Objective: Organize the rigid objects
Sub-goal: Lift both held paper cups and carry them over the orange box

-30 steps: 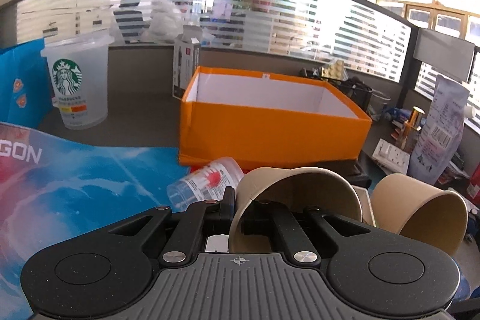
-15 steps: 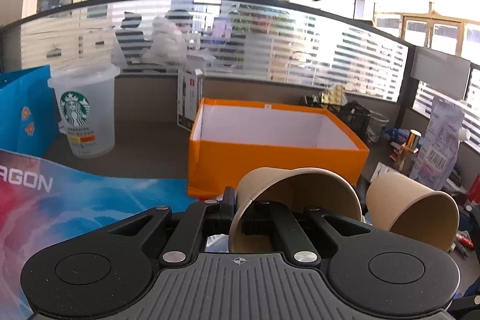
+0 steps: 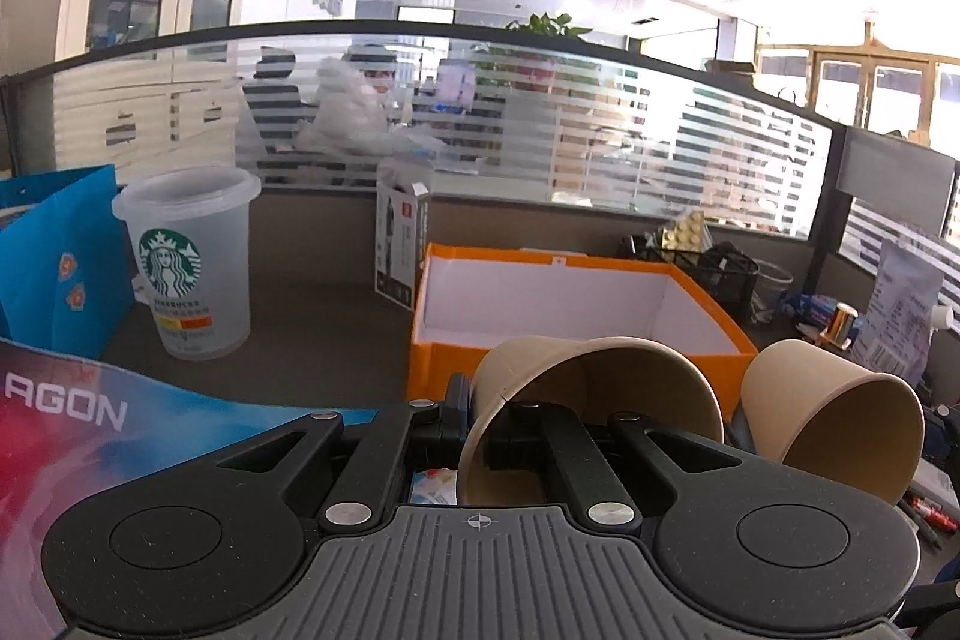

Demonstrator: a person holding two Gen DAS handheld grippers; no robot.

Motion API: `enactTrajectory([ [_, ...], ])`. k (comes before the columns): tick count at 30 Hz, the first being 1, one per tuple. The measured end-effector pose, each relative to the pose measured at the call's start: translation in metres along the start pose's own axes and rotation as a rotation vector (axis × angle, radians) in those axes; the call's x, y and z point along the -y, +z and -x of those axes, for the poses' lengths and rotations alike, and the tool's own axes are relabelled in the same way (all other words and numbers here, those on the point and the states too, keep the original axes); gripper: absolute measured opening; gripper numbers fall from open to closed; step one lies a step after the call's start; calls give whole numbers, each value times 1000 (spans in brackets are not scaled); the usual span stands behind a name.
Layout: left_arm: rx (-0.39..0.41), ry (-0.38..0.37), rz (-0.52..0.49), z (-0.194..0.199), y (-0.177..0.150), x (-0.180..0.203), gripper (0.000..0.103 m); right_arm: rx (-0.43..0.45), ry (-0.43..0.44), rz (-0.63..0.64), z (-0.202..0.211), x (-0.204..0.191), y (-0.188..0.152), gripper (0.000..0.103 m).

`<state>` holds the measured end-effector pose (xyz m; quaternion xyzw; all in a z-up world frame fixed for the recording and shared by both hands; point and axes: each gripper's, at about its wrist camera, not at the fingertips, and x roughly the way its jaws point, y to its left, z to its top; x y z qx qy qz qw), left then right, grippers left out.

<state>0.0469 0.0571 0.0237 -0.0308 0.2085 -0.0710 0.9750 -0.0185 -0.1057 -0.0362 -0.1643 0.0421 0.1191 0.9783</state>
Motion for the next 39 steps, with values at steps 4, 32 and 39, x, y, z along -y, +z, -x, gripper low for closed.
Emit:
enactTrajectory([
  [4,17,-2,-1,1,7,-2,2,7,-5,-2,-3,0,3,82],
  [32,84,-5,-23,-6,40,-5,3,37,-53,-15,-32,9,23,82],
  [39,85,-4,-34,-16,47,-2,3,40,-60,-23,-41,14,26,82],
])
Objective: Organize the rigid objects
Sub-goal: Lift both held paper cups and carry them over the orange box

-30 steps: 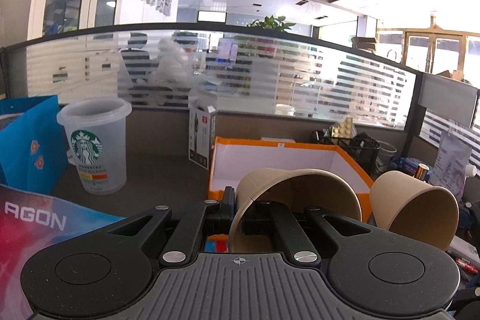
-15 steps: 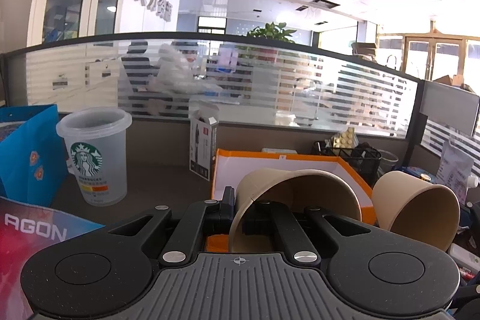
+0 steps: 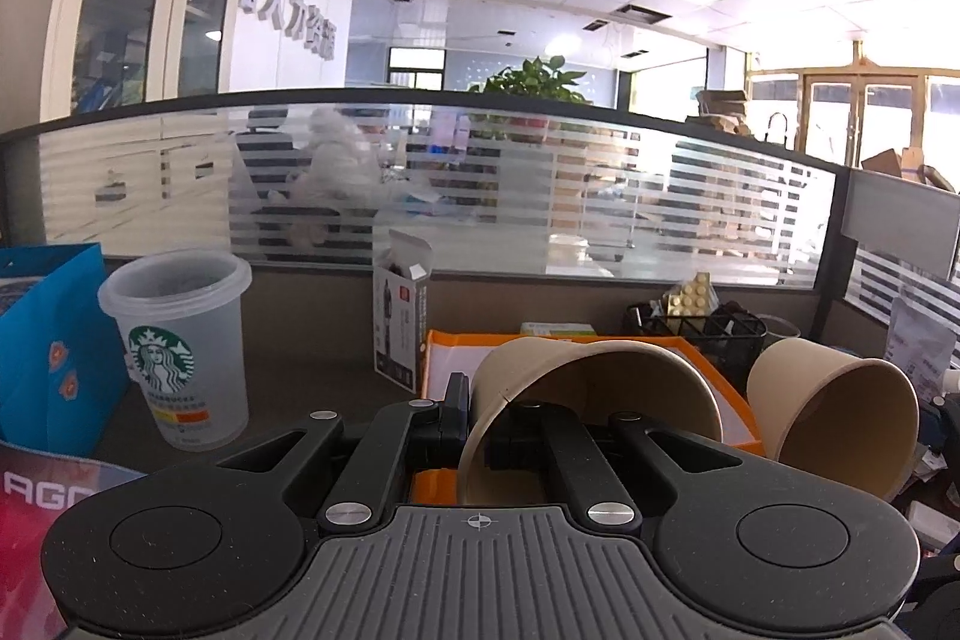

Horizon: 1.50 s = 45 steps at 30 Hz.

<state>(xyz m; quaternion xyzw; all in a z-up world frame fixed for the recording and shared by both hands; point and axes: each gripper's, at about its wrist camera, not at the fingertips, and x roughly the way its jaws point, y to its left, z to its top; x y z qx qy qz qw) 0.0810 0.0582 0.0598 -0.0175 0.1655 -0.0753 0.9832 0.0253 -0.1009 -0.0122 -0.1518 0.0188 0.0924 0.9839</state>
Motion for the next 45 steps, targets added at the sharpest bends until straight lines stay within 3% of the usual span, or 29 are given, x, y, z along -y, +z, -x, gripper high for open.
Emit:
enactTrajectory([
  [13,32,-11,-36,-24,17,14,3,9,11,-28,-38,13,14,82],
  [24,57,10,-57,-55,27,20,3,-39,8,-100,-82,42,24,82],
  [45,-44,58,-94,-126,18,22,4,-222,37,-182,-162,71,13,82],
])
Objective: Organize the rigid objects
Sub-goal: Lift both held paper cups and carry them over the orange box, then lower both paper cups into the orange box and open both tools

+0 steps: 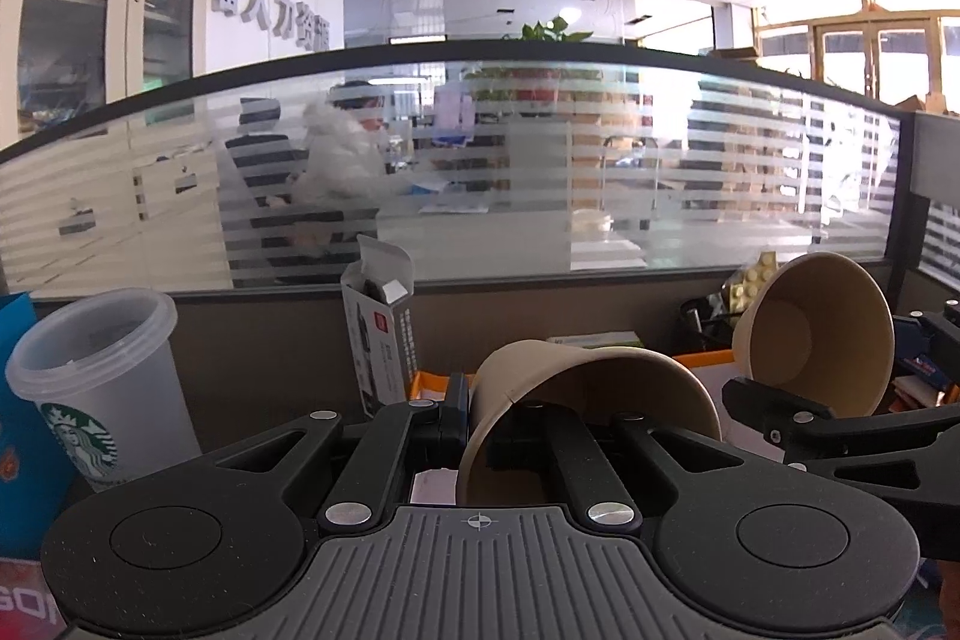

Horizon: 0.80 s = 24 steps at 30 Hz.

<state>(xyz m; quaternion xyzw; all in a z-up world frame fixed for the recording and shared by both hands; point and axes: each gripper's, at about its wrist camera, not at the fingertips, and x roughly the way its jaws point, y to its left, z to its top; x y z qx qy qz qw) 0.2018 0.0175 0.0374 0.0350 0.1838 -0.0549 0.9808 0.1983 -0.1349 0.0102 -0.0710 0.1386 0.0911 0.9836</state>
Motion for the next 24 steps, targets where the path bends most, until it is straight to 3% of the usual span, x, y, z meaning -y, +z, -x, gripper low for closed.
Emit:
enactTrajectory([
  [24,-208,26,-48,-83,-31,21,7,-194,20,-12,-69,2,-23,82],
])
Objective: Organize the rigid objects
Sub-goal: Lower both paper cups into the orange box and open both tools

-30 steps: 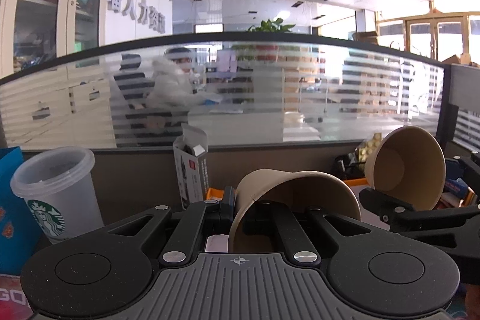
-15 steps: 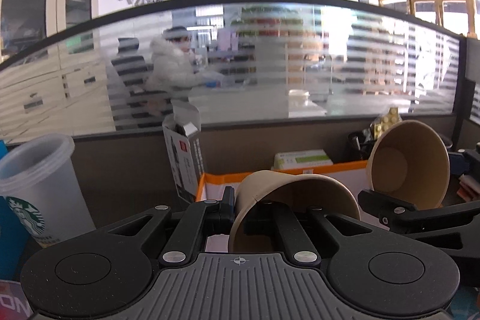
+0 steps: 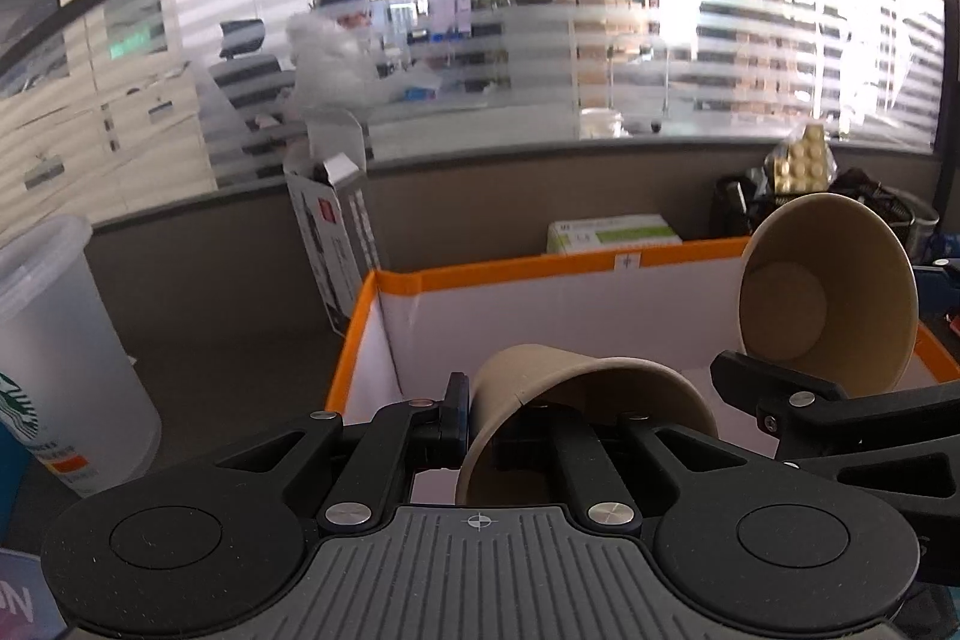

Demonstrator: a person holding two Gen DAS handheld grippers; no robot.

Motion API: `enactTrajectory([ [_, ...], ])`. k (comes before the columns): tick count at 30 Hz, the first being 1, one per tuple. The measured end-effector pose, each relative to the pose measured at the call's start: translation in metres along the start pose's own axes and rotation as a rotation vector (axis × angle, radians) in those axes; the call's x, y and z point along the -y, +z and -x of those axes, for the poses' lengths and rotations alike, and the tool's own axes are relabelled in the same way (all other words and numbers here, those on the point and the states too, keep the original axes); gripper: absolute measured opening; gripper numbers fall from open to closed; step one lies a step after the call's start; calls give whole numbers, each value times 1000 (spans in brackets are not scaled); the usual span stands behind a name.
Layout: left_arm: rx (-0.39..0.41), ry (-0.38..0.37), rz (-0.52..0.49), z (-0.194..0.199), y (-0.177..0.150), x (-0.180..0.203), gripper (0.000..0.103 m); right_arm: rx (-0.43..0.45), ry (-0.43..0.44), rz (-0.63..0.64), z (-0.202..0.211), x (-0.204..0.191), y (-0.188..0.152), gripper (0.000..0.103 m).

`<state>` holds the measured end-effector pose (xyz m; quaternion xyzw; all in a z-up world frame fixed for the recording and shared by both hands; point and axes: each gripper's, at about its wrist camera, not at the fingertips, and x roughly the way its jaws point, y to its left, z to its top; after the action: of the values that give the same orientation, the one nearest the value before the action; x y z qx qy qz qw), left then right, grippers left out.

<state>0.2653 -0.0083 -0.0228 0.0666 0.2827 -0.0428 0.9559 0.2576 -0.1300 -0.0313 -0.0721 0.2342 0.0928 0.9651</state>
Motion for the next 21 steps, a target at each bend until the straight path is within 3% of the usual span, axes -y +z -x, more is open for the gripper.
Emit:
enactTrajectory([
  [21,-69,13,-9,-29,-8,5,7,-95,-30,0,-29,2,-10,83],
])
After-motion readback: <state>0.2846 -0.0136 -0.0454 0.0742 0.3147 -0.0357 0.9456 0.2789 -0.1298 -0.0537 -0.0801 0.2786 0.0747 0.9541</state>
